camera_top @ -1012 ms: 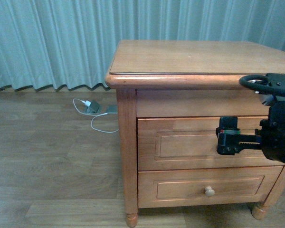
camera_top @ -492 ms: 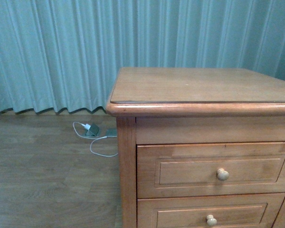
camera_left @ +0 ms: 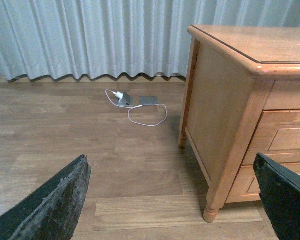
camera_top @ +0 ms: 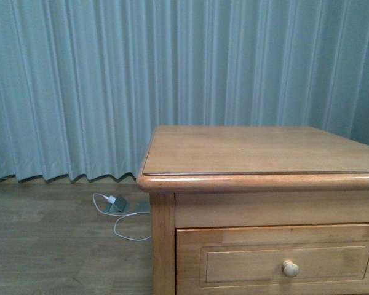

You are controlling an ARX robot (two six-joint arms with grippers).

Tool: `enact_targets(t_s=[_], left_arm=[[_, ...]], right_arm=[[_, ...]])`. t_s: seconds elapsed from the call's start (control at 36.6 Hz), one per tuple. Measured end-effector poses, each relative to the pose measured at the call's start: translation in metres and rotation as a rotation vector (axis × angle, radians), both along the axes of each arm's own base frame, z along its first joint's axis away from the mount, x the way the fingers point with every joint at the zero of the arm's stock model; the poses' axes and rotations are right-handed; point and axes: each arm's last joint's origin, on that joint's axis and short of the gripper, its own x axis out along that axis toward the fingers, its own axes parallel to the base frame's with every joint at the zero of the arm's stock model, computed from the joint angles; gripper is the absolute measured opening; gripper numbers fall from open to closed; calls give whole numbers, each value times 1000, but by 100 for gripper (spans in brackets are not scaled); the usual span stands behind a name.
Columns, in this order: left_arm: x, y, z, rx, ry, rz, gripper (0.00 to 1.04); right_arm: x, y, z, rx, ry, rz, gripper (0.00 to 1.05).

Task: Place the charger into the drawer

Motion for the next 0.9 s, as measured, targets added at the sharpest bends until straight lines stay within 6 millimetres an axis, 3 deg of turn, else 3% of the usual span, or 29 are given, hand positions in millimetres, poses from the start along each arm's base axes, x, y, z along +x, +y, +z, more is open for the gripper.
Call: enact_targets(t_s=[0.08, 0.25, 0.33, 0.57, 0.9], left_arm=[[0, 0, 0, 0, 0, 0, 98], [0, 0, 0, 0, 0, 0, 98], [0, 0, 0, 0, 0, 0, 98], [0, 0, 0, 0, 0, 0, 98], [0, 0, 0, 0, 0, 0, 98]], right_arm=[[-4, 0, -2, -13, -22, -7, 53], [-13, 0, -11, -27, -16, -5, 15], [-15, 0, -13, -27, -20, -5, 3], [-23, 0, -24, -31, -26, -4, 1], [-30, 0, -24, -30, -30, -4, 1]])
